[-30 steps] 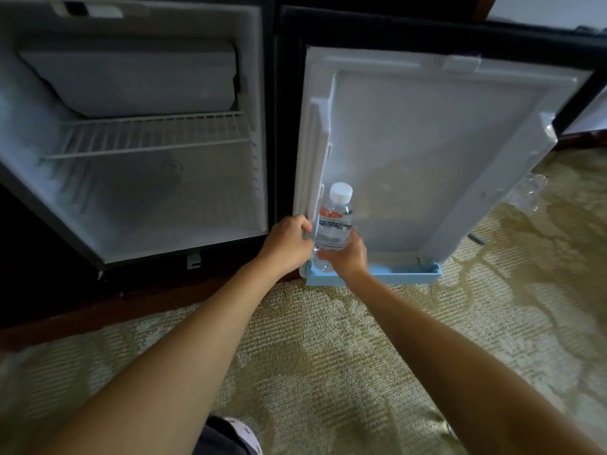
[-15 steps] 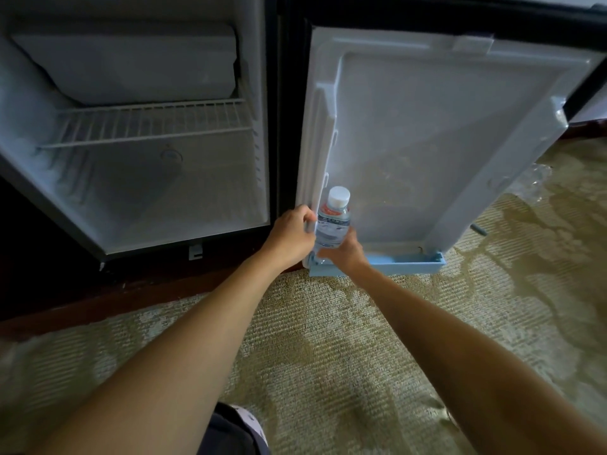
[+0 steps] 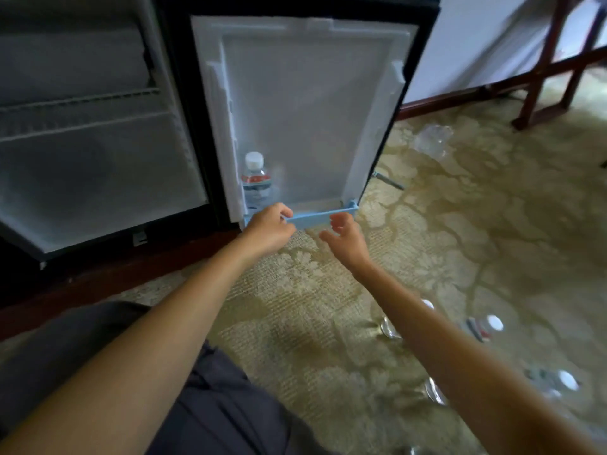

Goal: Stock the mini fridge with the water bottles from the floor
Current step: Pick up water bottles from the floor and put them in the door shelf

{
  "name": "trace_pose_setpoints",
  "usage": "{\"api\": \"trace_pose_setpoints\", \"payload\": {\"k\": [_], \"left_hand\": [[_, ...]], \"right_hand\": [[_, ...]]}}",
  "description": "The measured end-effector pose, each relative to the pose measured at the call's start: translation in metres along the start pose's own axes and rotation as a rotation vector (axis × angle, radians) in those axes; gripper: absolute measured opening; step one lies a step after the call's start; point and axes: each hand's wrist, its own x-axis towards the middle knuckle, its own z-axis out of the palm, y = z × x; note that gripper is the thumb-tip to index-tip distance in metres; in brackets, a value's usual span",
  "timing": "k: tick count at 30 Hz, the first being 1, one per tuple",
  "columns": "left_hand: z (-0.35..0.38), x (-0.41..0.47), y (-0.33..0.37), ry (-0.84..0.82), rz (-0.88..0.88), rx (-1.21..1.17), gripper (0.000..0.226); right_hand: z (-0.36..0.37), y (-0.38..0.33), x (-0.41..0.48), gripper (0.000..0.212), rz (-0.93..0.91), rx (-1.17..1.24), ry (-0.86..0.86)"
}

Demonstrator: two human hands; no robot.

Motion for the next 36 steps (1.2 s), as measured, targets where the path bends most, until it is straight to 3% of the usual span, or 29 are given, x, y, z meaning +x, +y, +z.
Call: {"api": "trace_pose_setpoints", "payload": {"k": [6,10,17,20,24,32,36], "left_hand": [[0.072,-0.053,0.026,-0.122,0.098,0.055,0.026],[0.134,-0.103,0.033,-0.298,0.124,0.127,0.027],[0.215,-0.177,0.025,-0.422,0.143,0.164,0.028],[0.227,-0.19,0.013,-0.458,0.145,0.22,0.027],[0.223,-0.192,0.0,-0.441,0.119,0.29,0.026],[0.212,-0.185,0.0,-0.442,0.127,0.294,0.026],[0.199,-0.174,0.002,-0.499,0.107,0.288,0.036]], "right_hand": [[-0.082,0.08,-0.101,0.032,0.145,-0.068,0.075],[-0.123,0.148,-0.167,0.025,0.256,-0.179,0.074],[-0.131,0.236,-0.251,0.052,0.462,-0.539,-0.006],[-0.117,0.25,-0.268,0.051,0.525,-0.562,-0.021],[-0.107,0.256,-0.272,0.038,0.476,-0.519,0.04],[-0.108,0.248,-0.26,0.03,0.308,-0.49,0.065],[-0.11,0.222,-0.243,0.031,0.239,-0.376,0.107]]}}
